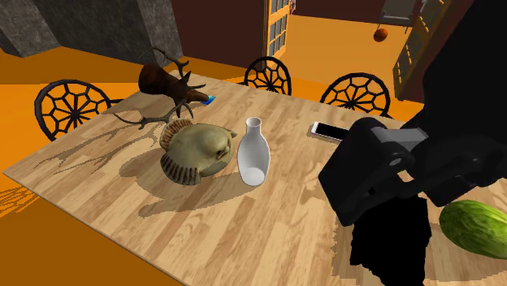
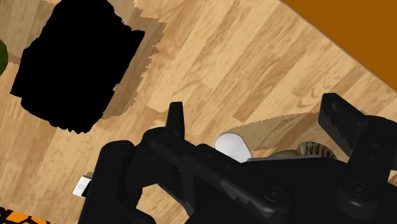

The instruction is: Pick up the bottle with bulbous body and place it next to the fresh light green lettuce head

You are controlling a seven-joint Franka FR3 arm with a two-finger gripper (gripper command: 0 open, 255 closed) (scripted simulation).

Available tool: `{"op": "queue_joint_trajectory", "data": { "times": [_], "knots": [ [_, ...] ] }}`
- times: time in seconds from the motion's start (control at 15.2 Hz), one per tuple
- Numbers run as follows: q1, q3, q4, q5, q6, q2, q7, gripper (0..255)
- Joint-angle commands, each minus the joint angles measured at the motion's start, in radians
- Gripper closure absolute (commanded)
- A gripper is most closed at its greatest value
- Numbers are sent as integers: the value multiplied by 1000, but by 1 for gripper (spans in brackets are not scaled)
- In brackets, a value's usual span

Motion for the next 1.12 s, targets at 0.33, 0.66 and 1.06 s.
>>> {"op": "queue_joint_trajectory", "data": {
  "times": [0.33,0.66,1.06],
  "knots": [
    [3,17,9,5,148,149,-4,0],
    [5,35,53,4,279,314,-5,0],
    [7,56,150,-7,404,527,-1,0]
  ]
}}
